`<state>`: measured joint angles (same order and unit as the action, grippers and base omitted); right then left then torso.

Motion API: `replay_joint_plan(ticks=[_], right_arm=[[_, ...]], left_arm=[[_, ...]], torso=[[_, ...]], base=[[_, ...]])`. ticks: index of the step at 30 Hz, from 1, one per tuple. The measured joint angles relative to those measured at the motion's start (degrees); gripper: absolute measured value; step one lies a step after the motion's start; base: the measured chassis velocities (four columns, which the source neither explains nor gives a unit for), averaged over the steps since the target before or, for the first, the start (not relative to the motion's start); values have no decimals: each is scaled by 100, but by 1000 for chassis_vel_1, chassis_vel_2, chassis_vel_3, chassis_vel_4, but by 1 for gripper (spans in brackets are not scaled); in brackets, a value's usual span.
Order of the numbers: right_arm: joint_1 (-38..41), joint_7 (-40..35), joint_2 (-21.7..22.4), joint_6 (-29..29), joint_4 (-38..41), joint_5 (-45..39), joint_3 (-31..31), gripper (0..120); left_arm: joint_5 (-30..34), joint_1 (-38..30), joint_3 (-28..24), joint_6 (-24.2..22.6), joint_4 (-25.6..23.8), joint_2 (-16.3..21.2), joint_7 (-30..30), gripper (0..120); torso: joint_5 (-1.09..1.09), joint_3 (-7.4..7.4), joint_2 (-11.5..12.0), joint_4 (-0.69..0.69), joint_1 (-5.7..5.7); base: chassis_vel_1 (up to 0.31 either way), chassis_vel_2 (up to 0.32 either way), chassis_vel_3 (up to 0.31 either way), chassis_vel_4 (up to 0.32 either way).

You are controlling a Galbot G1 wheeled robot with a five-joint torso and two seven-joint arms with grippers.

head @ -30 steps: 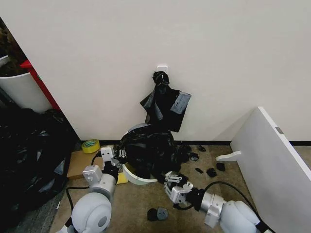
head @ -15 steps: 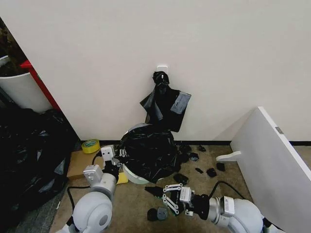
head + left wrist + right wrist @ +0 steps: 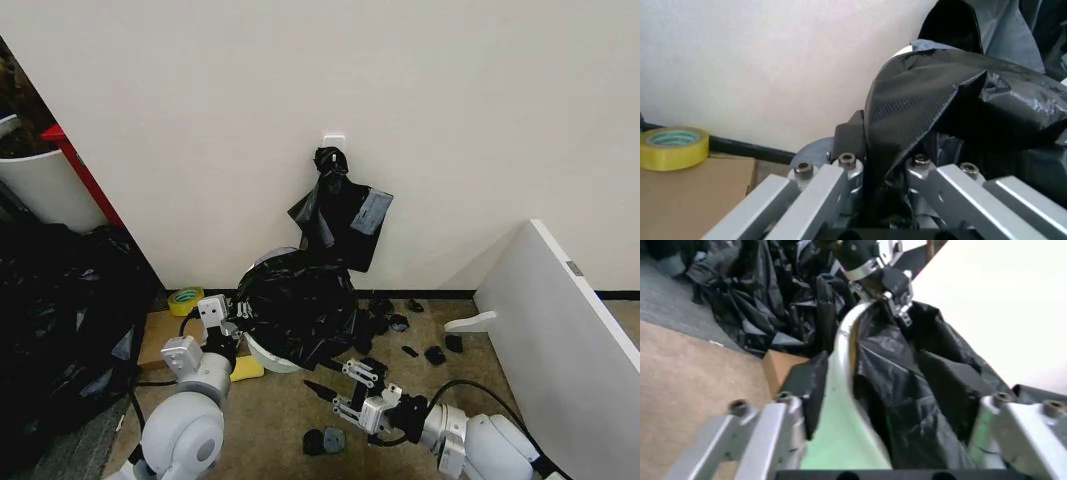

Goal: Place the garbage bag over the trash bin.

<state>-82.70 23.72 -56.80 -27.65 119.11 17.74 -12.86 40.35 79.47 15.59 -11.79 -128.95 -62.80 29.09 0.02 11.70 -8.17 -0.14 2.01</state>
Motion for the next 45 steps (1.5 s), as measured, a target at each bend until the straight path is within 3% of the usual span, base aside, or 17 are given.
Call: replay_joint_plan(ticks=[5,13,17,21,31,34,37,38,42,45], right_arm=[[-13,-320,-150,-129,-31,364,6,63],[-47,-733,-339,-192,-44,690,33,32],[-47,-738,-357,-198,-44,698,33,22],[-36,-744,-384,-228,-65,689,51,2],[30,-735,-284,-107,-59,195,70,0],[48,-364,-147,62,-10,-470,71,0],[67,979,148,363,63,-2086,94,0],[67,979,148,363,63,-2086,94,0],[201,2177,304,610,-84,-3010,22,0],[271,2485,253,560,-299,-2932,-36,0]], left_arm=[[-1,8,14,0,-19,15,1,5],[-8,10,5,0,-25,19,4,5],[-11,11,3,1,-25,22,5,5],[-14,18,4,5,-27,26,5,5],[-22,57,9,8,-86,28,11,5],[-21,66,15,8,-104,27,11,5],[-13,70,44,8,-117,29,11,5],[-13,70,44,8,-117,29,11,5],[-7,90,63,9,-153,26,12,5],[-5,111,85,9,-184,28,12,5]], torso=[[0,0,0,-1,0],[0,0,0,-1,0],[0,0,0,-1,0],[1,0,0,-1,0],[1,0,0,-1,0],[2,0,0,-1,0],[1,0,0,-1,0],[1,0,0,-1,0],[1,0,0,0,0],[1,0,0,0,0]], base=[[0,0,0,0],[0,0,0,0],[0,0,0,0],[0,0,0,0],[0,0,0,0],[0,0,0,0],[0,0,0,0],[0,0,0,0],[0,0,0,0],[0,0,0,0]])
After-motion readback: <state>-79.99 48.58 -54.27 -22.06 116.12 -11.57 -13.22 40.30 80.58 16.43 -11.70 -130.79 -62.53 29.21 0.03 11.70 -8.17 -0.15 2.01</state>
